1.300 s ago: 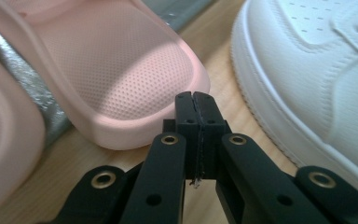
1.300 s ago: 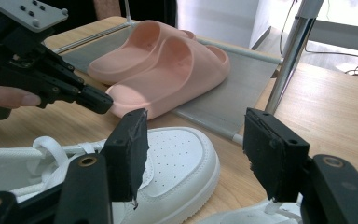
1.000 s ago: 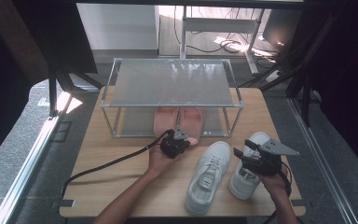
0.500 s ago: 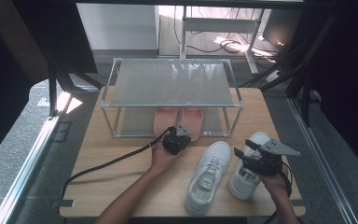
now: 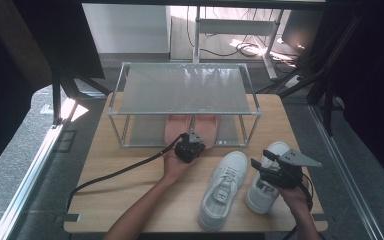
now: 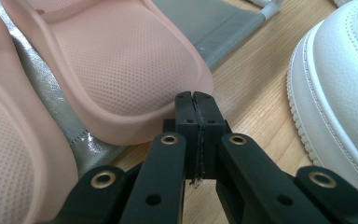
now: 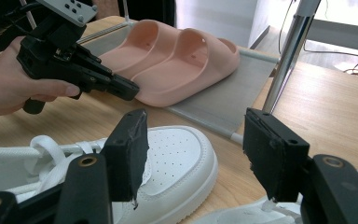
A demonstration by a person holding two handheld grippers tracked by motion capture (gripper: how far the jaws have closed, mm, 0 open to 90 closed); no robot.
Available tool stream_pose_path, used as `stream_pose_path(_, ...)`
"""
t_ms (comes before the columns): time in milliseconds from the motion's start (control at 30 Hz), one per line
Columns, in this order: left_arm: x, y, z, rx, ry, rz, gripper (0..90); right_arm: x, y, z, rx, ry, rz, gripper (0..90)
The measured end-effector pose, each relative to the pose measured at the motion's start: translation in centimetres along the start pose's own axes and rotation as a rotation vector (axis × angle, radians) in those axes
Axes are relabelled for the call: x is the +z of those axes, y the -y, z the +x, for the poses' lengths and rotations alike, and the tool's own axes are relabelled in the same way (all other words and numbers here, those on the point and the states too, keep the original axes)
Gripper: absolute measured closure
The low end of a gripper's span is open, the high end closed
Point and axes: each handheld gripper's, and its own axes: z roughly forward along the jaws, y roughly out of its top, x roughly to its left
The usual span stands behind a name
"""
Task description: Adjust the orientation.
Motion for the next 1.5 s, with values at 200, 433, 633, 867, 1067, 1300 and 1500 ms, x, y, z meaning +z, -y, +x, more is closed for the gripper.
stream_pose_path(200, 0.2, -0.1, 0.2, -0.013, 0.005, -0.003, 90.0, 0.0, 0.0, 0.0, 0.0, -0.001, 0.001, 41.5)
stream_pose_path(433, -1.4, -0.2, -0.1, 0.003, 0.001, -0.048, 89.2, -0.2, 0.0, -0.1, 0.004, 0.001, -0.002, 41.5)
stream_pose_path(633, -4.7, 1.2, 0.8, -0.006, -0.024, -0.067, 90.0, -0.4, -0.1, -0.1, 0.002, 0.005, -0.008, 41.5)
stream_pose_path(867, -8.1, 4.0, 3.5, -0.054, -0.108, -0.053, 90.0, -0.3, -0.1, 0.1, 0.0, 0.002, -0.007, 41.5)
stream_pose_path(1067, -8.9, 6.5, 6.2, -0.125, -0.173, -0.011, 90.0, -0.1, -0.1, 0.2, -0.001, -0.001, -0.002, 41.5)
stream_pose_path(1300, -7.1, 7.4, 7.7, -0.165, -0.189, 0.027, 90.0, 0.1, 0.0, 0.3, -0.004, -0.005, 0.006, 41.4)
stream_pose_path(1500, -6.1, 6.7, 7.6, -0.171, -0.172, 0.026, 90.0, 0.1, 0.1, 0.1, 0.005, -0.001, 0.007, 41.4)
